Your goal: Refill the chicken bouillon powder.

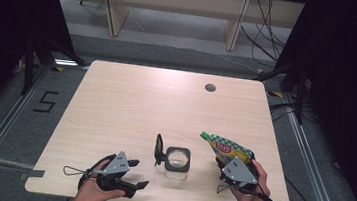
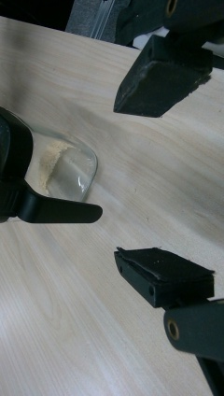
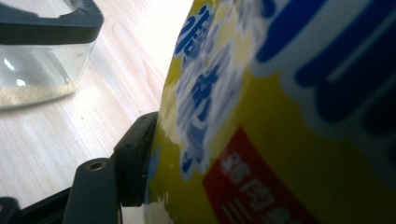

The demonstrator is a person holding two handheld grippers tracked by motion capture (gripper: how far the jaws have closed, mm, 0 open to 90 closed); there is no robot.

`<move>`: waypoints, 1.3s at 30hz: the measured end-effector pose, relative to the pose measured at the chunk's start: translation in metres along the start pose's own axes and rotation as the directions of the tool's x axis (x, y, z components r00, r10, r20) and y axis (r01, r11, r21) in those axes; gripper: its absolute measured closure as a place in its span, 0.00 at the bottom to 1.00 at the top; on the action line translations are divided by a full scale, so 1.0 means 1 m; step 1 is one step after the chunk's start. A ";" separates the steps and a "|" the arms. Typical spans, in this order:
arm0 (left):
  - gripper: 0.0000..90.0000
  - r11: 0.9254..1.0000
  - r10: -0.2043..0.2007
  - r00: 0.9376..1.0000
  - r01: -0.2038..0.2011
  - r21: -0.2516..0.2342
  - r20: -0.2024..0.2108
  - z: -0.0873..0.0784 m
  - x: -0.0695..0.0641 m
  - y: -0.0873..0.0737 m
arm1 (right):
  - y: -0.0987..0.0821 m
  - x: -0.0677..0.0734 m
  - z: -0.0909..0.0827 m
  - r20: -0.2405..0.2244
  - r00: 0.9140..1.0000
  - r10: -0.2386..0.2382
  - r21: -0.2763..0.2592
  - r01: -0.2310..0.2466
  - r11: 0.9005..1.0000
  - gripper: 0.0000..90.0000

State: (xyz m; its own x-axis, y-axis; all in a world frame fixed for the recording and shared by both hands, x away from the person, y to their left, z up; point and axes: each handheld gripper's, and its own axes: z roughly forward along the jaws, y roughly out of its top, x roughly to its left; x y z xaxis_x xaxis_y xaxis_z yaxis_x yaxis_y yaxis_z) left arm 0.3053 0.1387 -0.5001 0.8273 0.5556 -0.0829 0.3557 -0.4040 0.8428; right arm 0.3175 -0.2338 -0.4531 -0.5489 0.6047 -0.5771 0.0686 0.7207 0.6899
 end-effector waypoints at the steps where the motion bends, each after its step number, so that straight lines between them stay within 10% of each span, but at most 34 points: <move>1: 0.26 1.000 0.009 1.000 -0.009 -0.001 -0.001 0.000 0.001 0.000 | 0.001 0.000 -0.001 0.005 0.999 -0.044 -0.005 0.044 0.999 0.39; 7: 0.26 1.000 0.018 1.000 -0.018 0.001 -0.003 0.000 0.001 0.000 | 0.005 0.009 -0.008 0.063 0.984 -0.165 0.030 0.164 0.986 0.40; 14: 0.26 0.999 0.033 0.999 -0.033 0.005 -0.002 0.000 0.002 0.001 | 0.010 0.024 -0.013 0.079 0.943 -0.324 0.093 0.317 0.944 0.41; 18: 0.26 1.000 0.009 1.000 -0.009 0.006 -0.006 0.000 0.000 0.000 | 0.011 0.032 -0.011 0.095 0.889 -0.449 0.113 0.439 0.892 0.41; 19: 0.26 1.000 0.009 1.000 -0.009 0.006 -0.006 0.000 0.000 0.000 | 0.011 0.032 -0.011 0.095 0.889 -0.449 0.113 0.439 0.892 0.41; 20: 0.26 1.000 0.006 1.000 -0.006 0.005 0.000 0.001 0.001 0.000 | 0.013 0.032 -0.010 0.099 0.842 -0.530 0.122 0.518 0.847 0.41; 21: 0.26 1.000 0.006 1.000 -0.006 0.000 -0.002 0.001 0.001 0.000 | 0.013 0.032 -0.010 0.099 0.842 -0.530 0.122 0.518 0.847 0.41; 22: 0.26 1.000 0.009 1.000 -0.009 0.003 -0.006 0.001 0.001 -0.001 | 0.012 0.036 -0.011 0.106 0.862 -0.495 0.145 0.479 0.866 0.41; 23: 0.26 1.000 0.009 1.000 -0.009 0.004 -0.007 0.001 0.001 -0.001 | 0.014 0.034 -0.009 0.103 0.820 -0.563 0.131 0.549 0.825 0.41; 25: 0.26 1.000 0.013 1.000 -0.013 0.010 -0.002 0.001 0.001 0.000 | 0.014 0.037 -0.010 0.107 0.828 -0.550 0.144 0.535 0.833 0.41; 26: 0.26 1.000 0.010 1.000 -0.010 0.002 -0.002 0.001 0.001 0.000 | 0.013 0.038 -0.009 0.107 0.846 -0.522 0.148 0.505 0.850 0.41; 27: 0.26 1.000 0.008 1.000 -0.008 0.001 -0.004 0.001 0.000 -0.001 | 0.013 0.038 -0.008 0.109 0.835 -0.540 0.143 0.524 0.839 0.41; 28: 0.26 1.000 0.010 1.000 -0.010 0.009 0.000 0.001 0.000 -0.001 | 0.015 0.037 -0.009 0.112 0.802 -0.586 0.156 0.568 0.808 0.41; 30: 0.26 1.000 0.007 1.000 -0.007 0.001 -0.002 0.002 0.000 0.000 | 0.014 0.038 -0.008 0.114 0.805 -0.582 0.162 0.563 0.811 0.41; 31: 0.26 1.000 0.009 1.000 -0.009 0.001 -0.002 0.002 0.001 0.000 | 0.015 0.039 -0.007 0.119 0.793 -0.597 0.170 0.576 0.800 0.41; 32: 0.26 1.000 0.010 1.000 -0.010 0.002 -0.004 0.002 0.000 -0.001 | 0.017 0.038 -0.007 0.117 0.758 -0.642 0.172 0.621 0.765 0.41; 34: 0.26 1.000 0.009 1.000 -0.009 0.002 -0.004 0.002 0.000 -0.001 | 0.016 0.041 -0.006 0.127 0.769 -0.627 0.185 0.602 0.777 0.41; 36: 0.26 1.000 0.008 1.000 -0.008 0.001 -0.002 0.002 0.001 0.000 | 0.017 0.042 -0.004 0.131 0.737 -0.664 0.201 0.636 0.745 0.41; 37: 0.26 1.000 0.008 1.000 -0.008 0.001 -0.002 0.002 0.001 0.000 | 0.018 0.042 -0.003 0.130 0.707 -0.695 0.200 0.667 0.717 0.41; 39: 0.26 1.000 0.015 1.000 -0.015 0.013 -0.002 0.001 0.001 -0.001 | 0.018 0.044 -0.003 0.133 0.710 -0.692 0.218 0.660 0.719 0.41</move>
State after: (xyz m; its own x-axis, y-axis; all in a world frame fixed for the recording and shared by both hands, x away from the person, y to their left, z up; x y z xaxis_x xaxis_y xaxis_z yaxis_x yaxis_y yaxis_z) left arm 0.3066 0.1386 -0.5013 0.8315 0.5512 -0.0690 0.3490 -0.4217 0.8369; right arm 0.2920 -0.1949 -0.4650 -0.3268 -0.0241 -0.9448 -0.1307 0.9912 0.0200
